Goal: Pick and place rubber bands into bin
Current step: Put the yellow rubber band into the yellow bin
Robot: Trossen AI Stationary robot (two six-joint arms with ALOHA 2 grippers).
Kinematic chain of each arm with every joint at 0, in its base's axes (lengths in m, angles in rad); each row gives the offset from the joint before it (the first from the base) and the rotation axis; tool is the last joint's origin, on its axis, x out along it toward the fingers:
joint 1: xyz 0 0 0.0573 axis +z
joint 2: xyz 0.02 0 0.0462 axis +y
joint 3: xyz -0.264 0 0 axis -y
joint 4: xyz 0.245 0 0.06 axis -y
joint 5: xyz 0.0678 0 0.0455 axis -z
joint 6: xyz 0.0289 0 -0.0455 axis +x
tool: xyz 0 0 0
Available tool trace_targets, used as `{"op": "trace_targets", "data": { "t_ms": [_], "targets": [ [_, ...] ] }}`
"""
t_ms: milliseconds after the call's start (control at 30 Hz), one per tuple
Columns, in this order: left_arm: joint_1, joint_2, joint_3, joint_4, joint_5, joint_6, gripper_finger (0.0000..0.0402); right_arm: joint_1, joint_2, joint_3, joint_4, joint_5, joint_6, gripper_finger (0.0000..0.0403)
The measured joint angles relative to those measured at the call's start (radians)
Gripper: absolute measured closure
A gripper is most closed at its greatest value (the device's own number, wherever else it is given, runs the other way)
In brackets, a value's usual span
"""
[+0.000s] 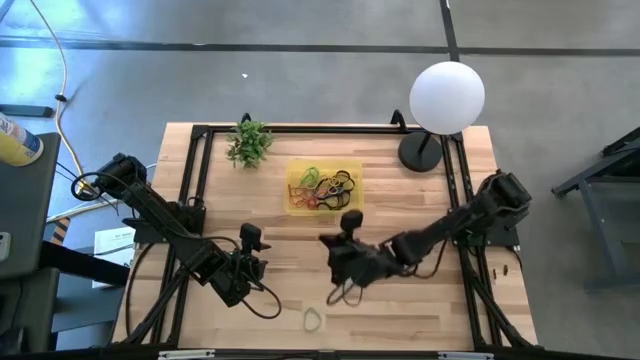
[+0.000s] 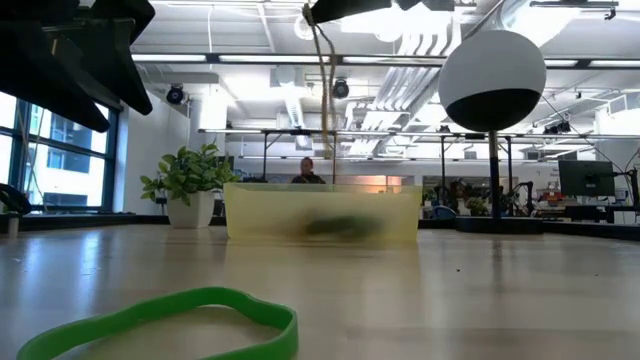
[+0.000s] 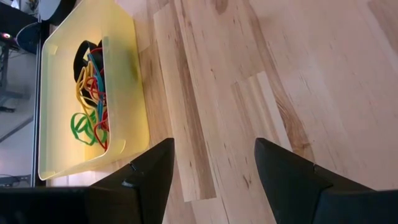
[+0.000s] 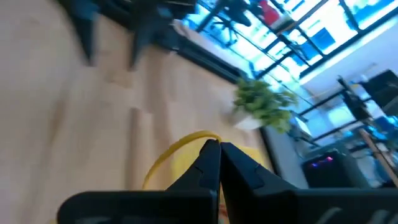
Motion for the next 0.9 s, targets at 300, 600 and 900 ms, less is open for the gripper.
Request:
{"op": "trace_targets", "data": {
  "t_ms": [300,600,900],
  "targets": [
    [0.0,0.0,0.0,0.023,0.0,0.002,0.019,-0.183,-0.065,0.001,0.0,-0.026,-0.119,0.0403],
    [0.0,0.0,0.0,0.022,-0.004,0.012,0.019,-0.42,-0.068,0.001,-0.01,-0.194,-0.111,0.0403],
    [0.0,0.0,0.0,0.022,-0.004,0.012,0.019,-0.602,-0.068,0.001,-0.036,-0.398,-0.028,0.0403]
  ]
}}
